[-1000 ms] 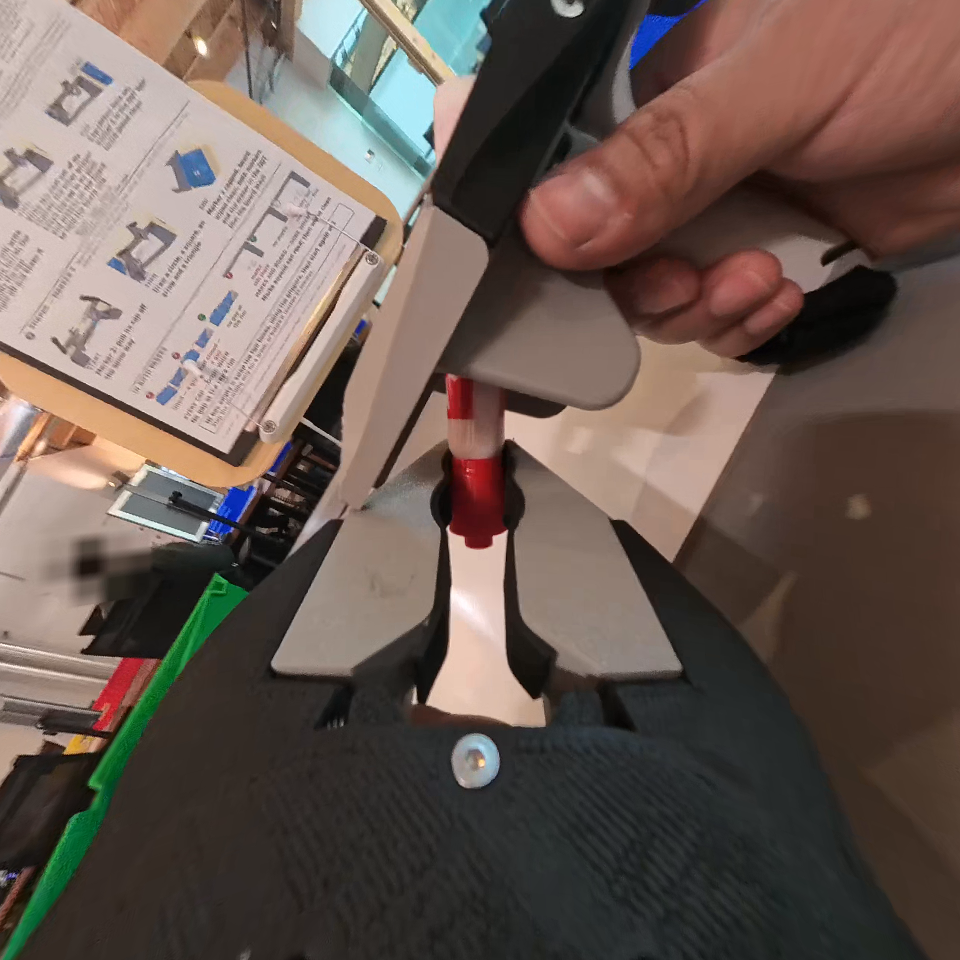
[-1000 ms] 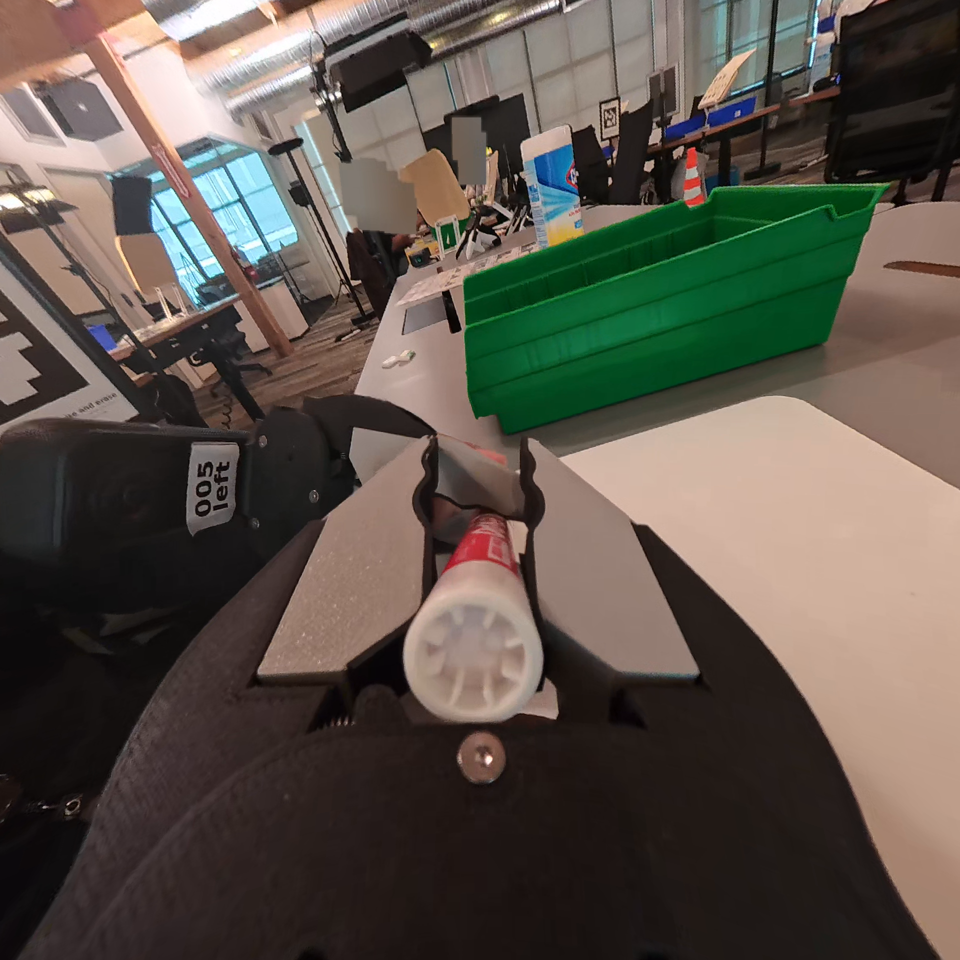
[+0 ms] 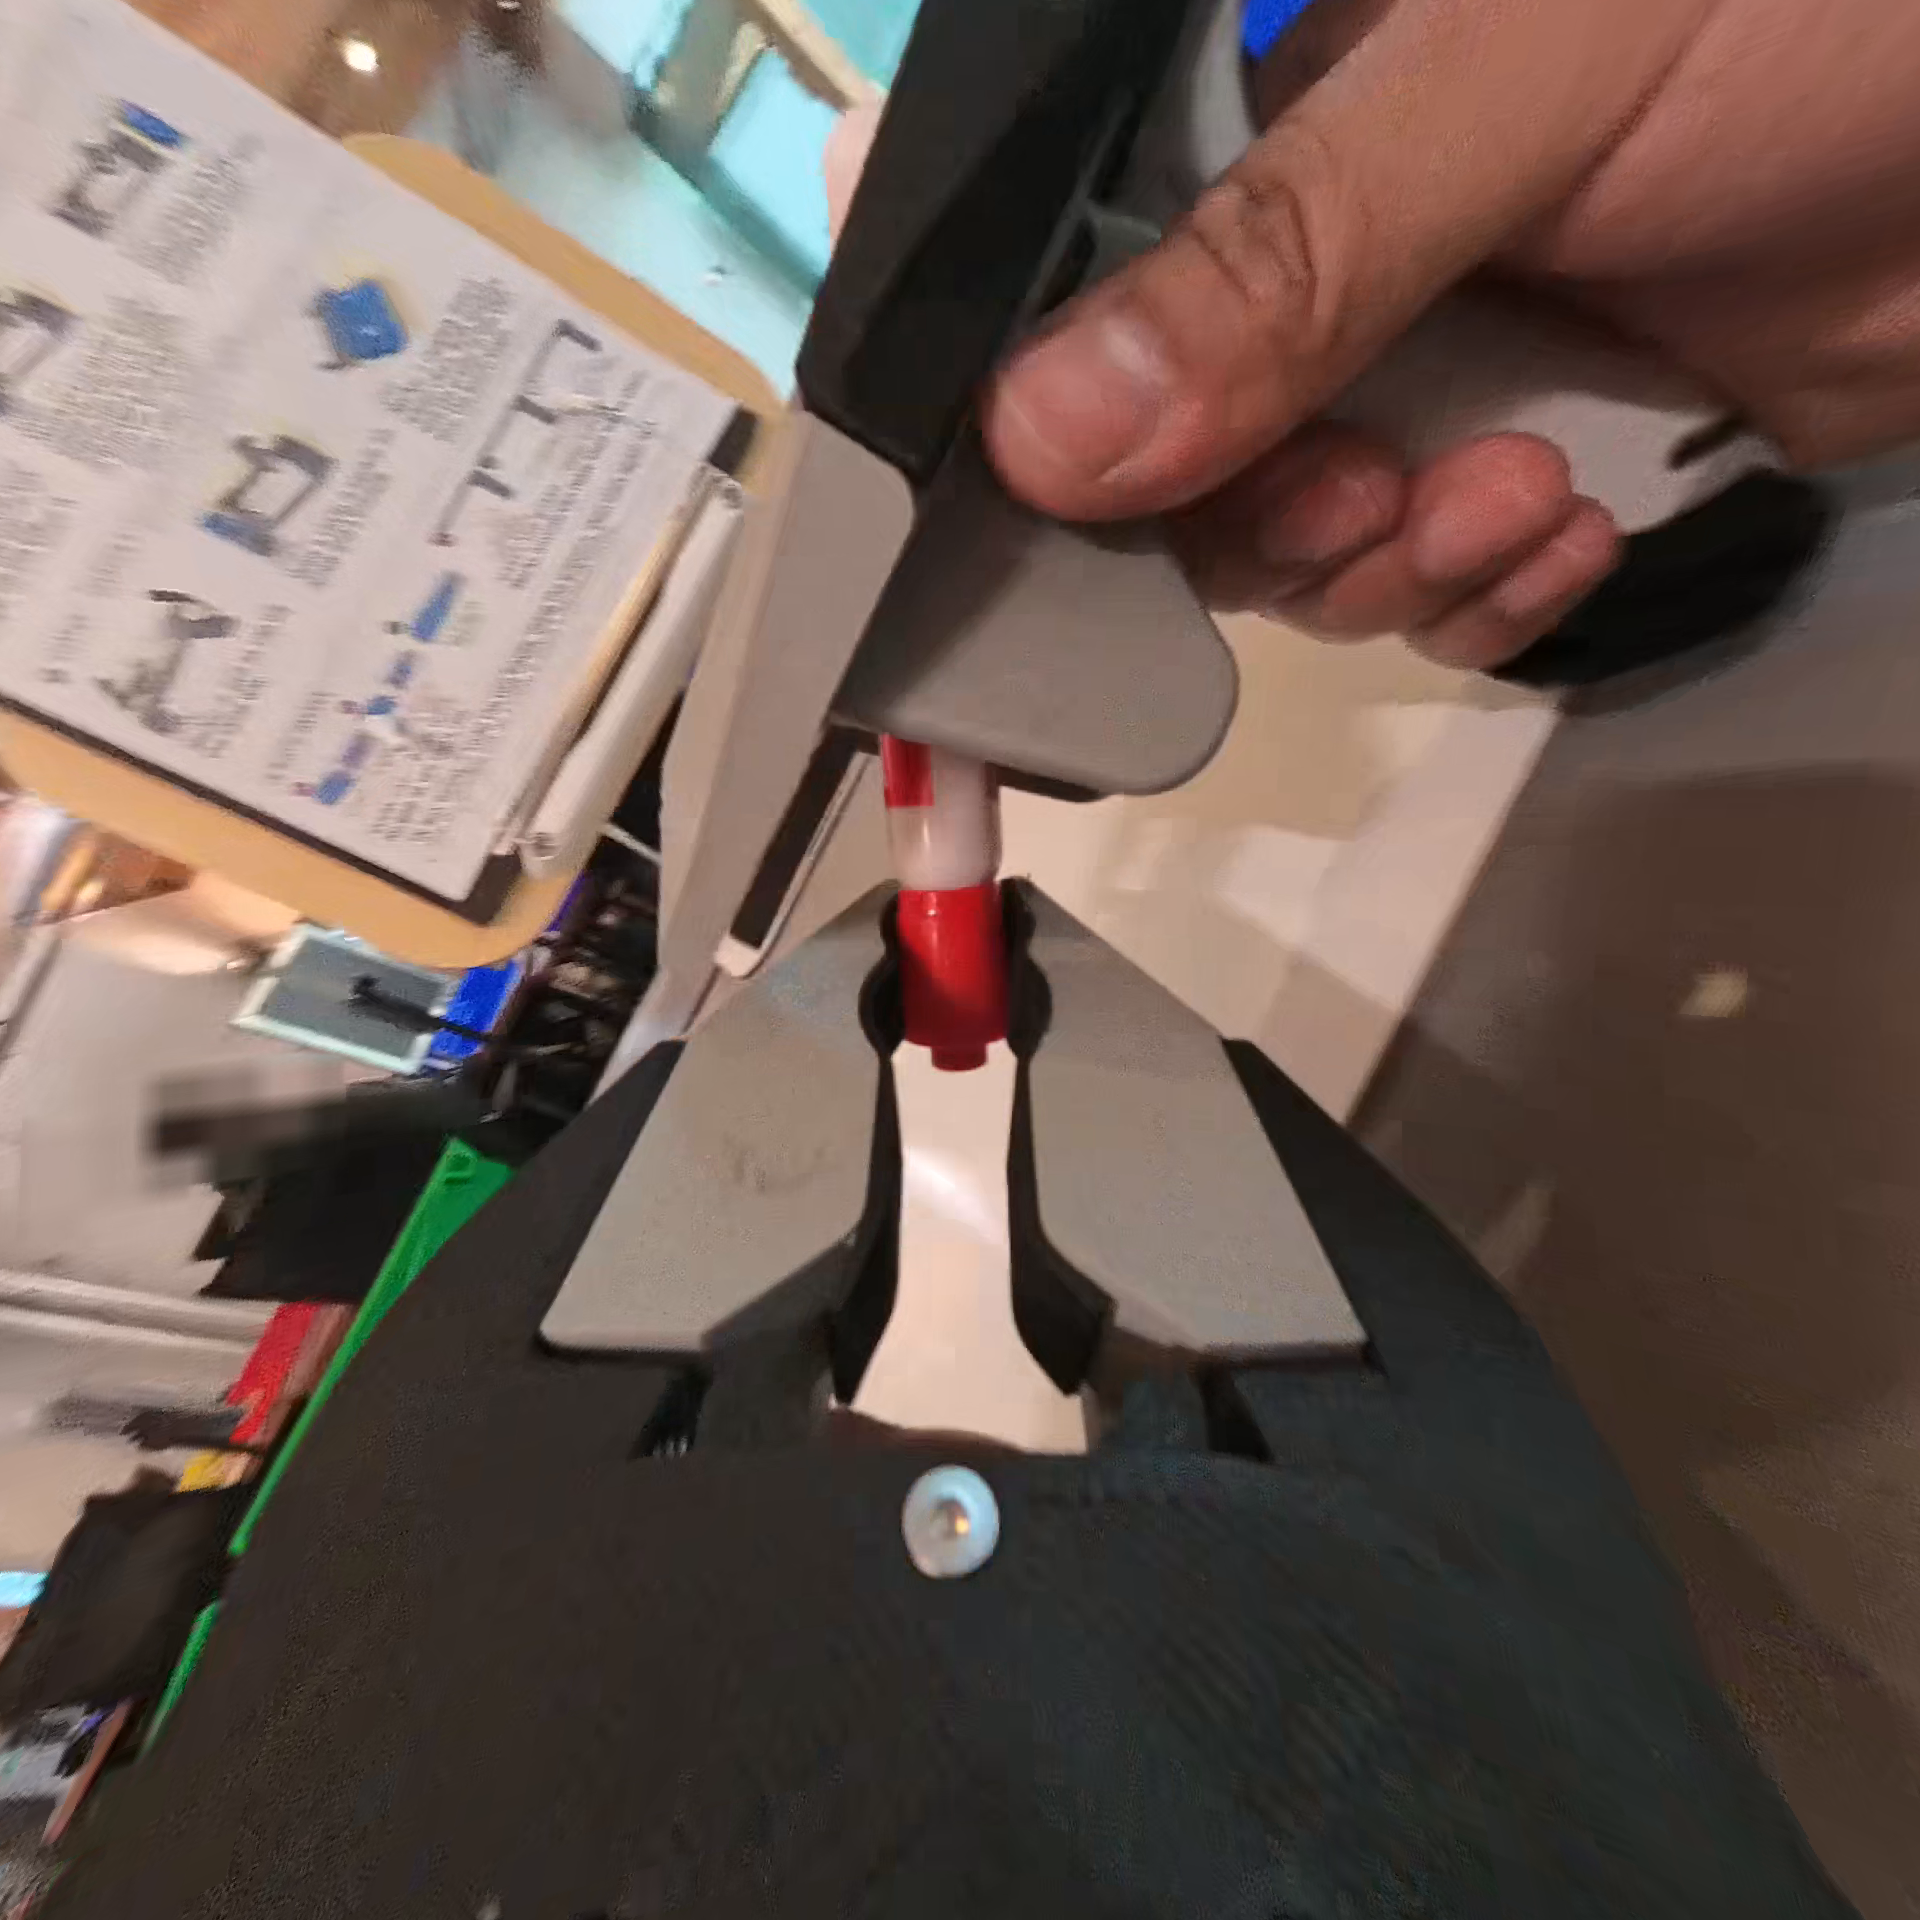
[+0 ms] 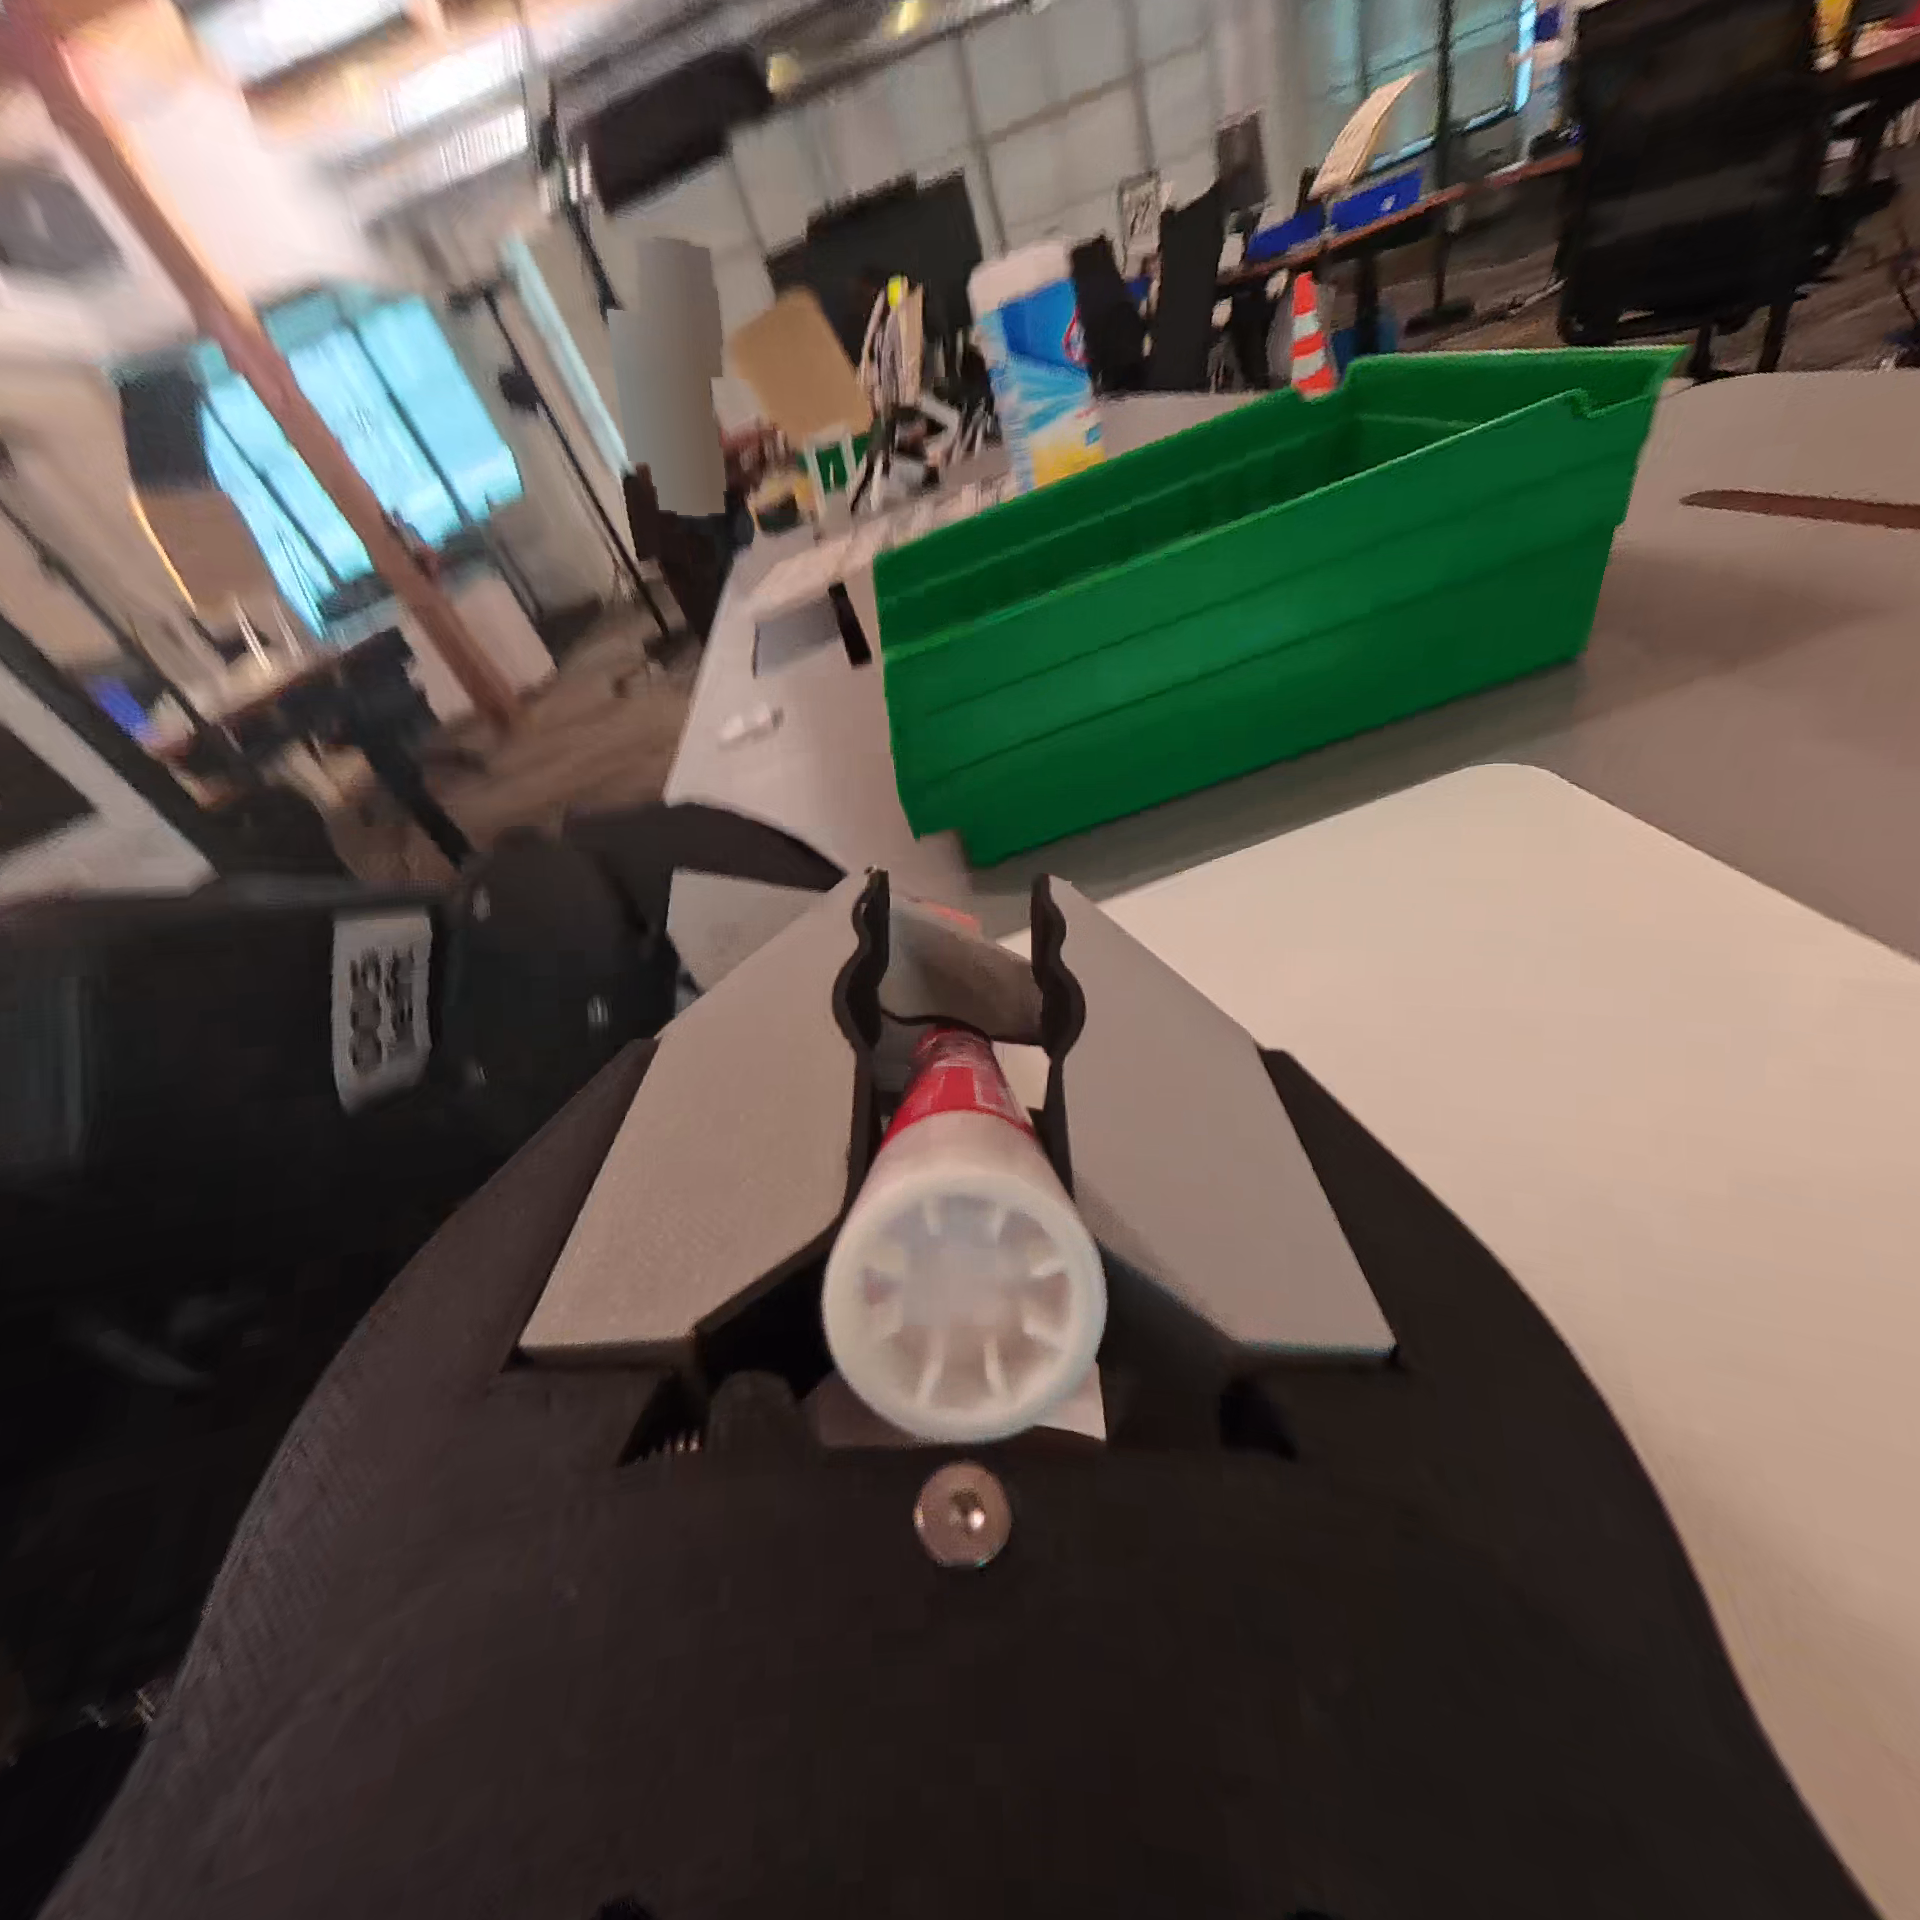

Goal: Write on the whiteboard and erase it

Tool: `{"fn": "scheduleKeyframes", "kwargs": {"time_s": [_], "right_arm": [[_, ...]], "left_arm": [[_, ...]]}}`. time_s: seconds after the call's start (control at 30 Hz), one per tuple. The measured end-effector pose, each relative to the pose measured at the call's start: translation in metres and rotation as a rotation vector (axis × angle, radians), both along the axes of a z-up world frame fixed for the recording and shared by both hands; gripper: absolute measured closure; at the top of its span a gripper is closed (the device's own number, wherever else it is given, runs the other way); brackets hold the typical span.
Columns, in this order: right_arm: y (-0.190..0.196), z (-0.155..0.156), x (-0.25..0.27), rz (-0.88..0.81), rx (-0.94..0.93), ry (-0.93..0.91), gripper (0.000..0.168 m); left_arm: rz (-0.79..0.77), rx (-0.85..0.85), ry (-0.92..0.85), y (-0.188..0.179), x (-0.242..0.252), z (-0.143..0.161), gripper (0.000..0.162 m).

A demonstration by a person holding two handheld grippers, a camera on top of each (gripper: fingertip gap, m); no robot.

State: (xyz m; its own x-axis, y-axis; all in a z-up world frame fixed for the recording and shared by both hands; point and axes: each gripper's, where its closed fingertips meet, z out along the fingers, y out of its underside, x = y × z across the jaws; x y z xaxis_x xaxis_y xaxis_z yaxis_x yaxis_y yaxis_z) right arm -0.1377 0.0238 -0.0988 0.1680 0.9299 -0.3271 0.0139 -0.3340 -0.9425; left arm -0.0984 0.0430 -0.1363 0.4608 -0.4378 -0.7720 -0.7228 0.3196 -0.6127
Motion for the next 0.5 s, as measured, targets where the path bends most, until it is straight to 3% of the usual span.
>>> {"fn": "scheduleKeyframes", "kwargs": {"time_s": [0.1,0.17,0.4,0.5], "right_arm": [[0.01,0.013,0.001,-0.018,-0.115,0.118,0.143],[0.005,0.011,-0.001,-0.006,-0.039,0.053,0.143],[-0.035,0.017,-0.005,0.171,0.178,-0.018,0.143],[-0.063,0.026,-0.007,0.31,0.246,0.023,0.144]], "left_arm": [[0.074,0.096,0.02,0.007,-0.005,0.012,0.149],[0.042,0.064,0.002,0.003,-0.004,0.009,0.149],[-0.433,-0.548,-0.299,-0.047,0.017,0.002,0.149],[-0.707,-0.964,-0.447,-0.086,0.02,0.01,0.149]]}}
